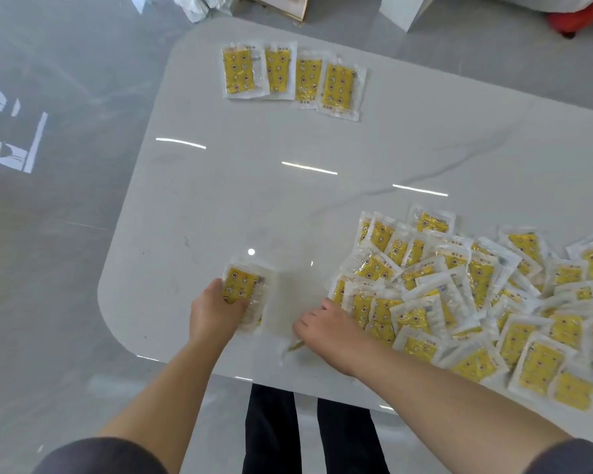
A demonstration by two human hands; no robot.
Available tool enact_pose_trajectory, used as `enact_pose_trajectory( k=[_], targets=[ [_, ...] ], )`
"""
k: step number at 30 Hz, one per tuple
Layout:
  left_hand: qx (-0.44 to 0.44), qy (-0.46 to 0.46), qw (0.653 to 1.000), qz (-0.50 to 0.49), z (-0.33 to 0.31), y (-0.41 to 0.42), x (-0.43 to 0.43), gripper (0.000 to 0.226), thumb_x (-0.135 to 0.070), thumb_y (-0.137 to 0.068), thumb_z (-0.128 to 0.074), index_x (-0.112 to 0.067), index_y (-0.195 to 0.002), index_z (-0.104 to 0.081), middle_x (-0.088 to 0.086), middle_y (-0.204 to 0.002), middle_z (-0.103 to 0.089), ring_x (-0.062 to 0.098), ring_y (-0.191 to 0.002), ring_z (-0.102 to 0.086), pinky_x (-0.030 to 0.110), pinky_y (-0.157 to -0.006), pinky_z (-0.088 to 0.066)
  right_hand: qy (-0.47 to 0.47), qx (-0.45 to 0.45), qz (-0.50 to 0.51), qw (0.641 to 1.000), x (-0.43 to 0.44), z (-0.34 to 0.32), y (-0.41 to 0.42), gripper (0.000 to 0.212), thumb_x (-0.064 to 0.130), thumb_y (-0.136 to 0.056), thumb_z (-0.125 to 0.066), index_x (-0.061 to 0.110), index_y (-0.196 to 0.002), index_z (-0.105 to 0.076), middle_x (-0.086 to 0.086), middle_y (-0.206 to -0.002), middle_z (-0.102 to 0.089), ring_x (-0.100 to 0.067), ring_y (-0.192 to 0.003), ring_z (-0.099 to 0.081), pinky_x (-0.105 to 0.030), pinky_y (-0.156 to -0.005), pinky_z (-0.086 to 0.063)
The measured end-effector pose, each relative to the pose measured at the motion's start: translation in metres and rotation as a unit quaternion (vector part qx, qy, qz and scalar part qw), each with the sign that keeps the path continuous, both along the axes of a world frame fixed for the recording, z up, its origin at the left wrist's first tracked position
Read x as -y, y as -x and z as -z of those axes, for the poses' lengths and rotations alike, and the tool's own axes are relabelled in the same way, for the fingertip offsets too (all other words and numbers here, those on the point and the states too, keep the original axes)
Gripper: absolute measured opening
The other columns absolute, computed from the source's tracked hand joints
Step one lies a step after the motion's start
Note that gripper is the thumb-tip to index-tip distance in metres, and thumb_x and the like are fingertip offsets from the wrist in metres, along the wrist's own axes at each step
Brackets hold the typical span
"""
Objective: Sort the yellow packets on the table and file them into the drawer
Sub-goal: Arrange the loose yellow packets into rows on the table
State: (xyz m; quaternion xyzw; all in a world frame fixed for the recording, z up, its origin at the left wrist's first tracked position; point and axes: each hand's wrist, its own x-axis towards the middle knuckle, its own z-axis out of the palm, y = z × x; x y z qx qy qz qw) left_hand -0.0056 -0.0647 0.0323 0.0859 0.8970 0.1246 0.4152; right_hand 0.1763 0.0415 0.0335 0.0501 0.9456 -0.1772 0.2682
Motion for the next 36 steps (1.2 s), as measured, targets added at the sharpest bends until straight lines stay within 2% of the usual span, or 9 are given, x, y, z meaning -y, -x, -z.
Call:
enact_pose_trajectory(
  k=[4,7,12,17,20,23,27,31,36],
  targets=[
    [0.034,-0.006,0.999,0.016,-0.013,-0.019,0.008,0.015,-0.023,-0.086,-0.067,-0.015,-0.09,-0.056,0.003,-0.083,-0.064,0.017,-0.072,-0.059,0.028,-0.055,-0.047,0.054,0.084,0.232,0.968,-0.003,-0.016,-0.041,0.011,0.014,-0.094,-0.054,0.023,-0.096,-0.047,0.001,-0.095,-0.058,-0.028,-0.091,-0.052,-0.034,-0.069,-0.033],
    [0.06,-0.016,0.998,0.029,-0.019,-0.042,0.012,0.014,-0.023,-0.086,-0.067,-0.015,-0.089,-0.056,0.002,-0.084,-0.064,0.017,-0.074,-0.06,0.028,-0.057,-0.048,0.059,0.122,0.32,0.938,0.0,-0.019,-0.085,0.012,0.026,-0.092,-0.062,0.022,-0.093,-0.05,0.006,-0.102,-0.05,-0.02,-0.095,-0.049,-0.031,-0.072,-0.035],
    [0.091,-0.025,0.995,0.019,-0.016,-0.084,0.015,0.015,-0.025,-0.085,-0.069,-0.017,-0.092,-0.057,-0.001,-0.085,-0.065,0.017,-0.075,-0.063,0.031,-0.062,-0.053,0.012,0.153,0.383,0.911,0.01,-0.008,-0.133,0.032,0.022,-0.091,-0.063,0.019,-0.123,-0.057,0.004,-0.136,-0.042,-0.019,-0.121,-0.044,-0.03,-0.098,-0.041],
    [0.088,-0.035,0.996,-0.002,-0.004,-0.114,0.01,0.016,-0.026,-0.086,-0.069,-0.018,-0.094,-0.057,-0.003,-0.086,-0.065,0.014,-0.075,-0.062,0.023,-0.056,-0.048,0.003,0.153,0.358,0.921,0.004,0.004,-0.131,0.029,0.015,-0.094,-0.055,0.021,-0.122,-0.056,0.002,-0.124,-0.05,-0.021,-0.114,-0.048,-0.033,-0.098,-0.035],
    [0.075,-0.034,0.997,-0.009,-0.004,-0.122,0.004,0.019,-0.027,-0.087,-0.07,-0.016,-0.095,-0.056,-0.003,-0.086,-0.064,0.012,-0.074,-0.06,0.02,-0.053,-0.042,0.024,0.166,0.372,0.913,-0.003,0.004,-0.127,0.006,0.019,-0.095,-0.055,0.023,-0.1,-0.054,0.004,-0.1,-0.057,-0.023,-0.105,-0.055,-0.036,-0.095,-0.039],
    [0.066,-0.042,0.997,-0.023,-0.01,-0.122,-0.004,0.02,-0.028,-0.086,-0.071,-0.016,-0.092,-0.057,-0.001,-0.086,-0.064,0.012,-0.073,-0.059,0.021,-0.052,-0.04,0.097,0.169,0.432,0.88,-0.021,-0.001,-0.126,0.028,0.025,-0.093,-0.06,0.023,-0.076,-0.038,0.005,-0.077,-0.047,-0.021,-0.083,-0.055,-0.032,-0.068,-0.043],
    [0.056,-0.07,0.995,-0.049,-0.022,-0.109,-0.023,0.02,-0.027,-0.081,-0.075,-0.014,-0.089,-0.061,0.003,-0.083,-0.068,0.018,-0.075,-0.064,0.027,-0.057,-0.047,0.214,0.119,0.498,0.832,-0.069,-0.024,-0.124,0.041,0.03,-0.088,-0.067,0.019,-0.071,-0.031,0.006,-0.072,-0.03,-0.009,-0.06,-0.03,-0.026,-0.054,-0.023],
    [0.073,-0.129,0.982,-0.113,-0.032,-0.087,-0.057,0.018,-0.021,-0.078,-0.078,-0.017,-0.089,-0.065,0.002,-0.084,-0.072,0.022,-0.08,-0.069,0.038,-0.073,-0.057,0.309,0.062,0.59,0.743,-0.124,-0.039,-0.113,0.042,0.035,-0.088,-0.069,0.031,-0.075,-0.03,0.014,-0.078,-0.029,-0.003,-0.067,-0.032,-0.023,-0.058,-0.029],
    [0.098,-0.176,0.975,-0.095,-0.036,-0.05,-0.116,0.021,-0.019,-0.078,-0.078,-0.016,-0.095,-0.065,0.002,-0.087,-0.073,0.021,-0.082,-0.07,0.04,-0.079,-0.058,0.336,-0.007,0.665,0.667,-0.178,-0.041,-0.072,0.03,0.036,-0.089,-0.068,0.02,-0.109,-0.053,0.001,-0.118,-0.051,-0.022,-0.116,-0.048,-0.038,-0.095,-0.042]
  ],
)
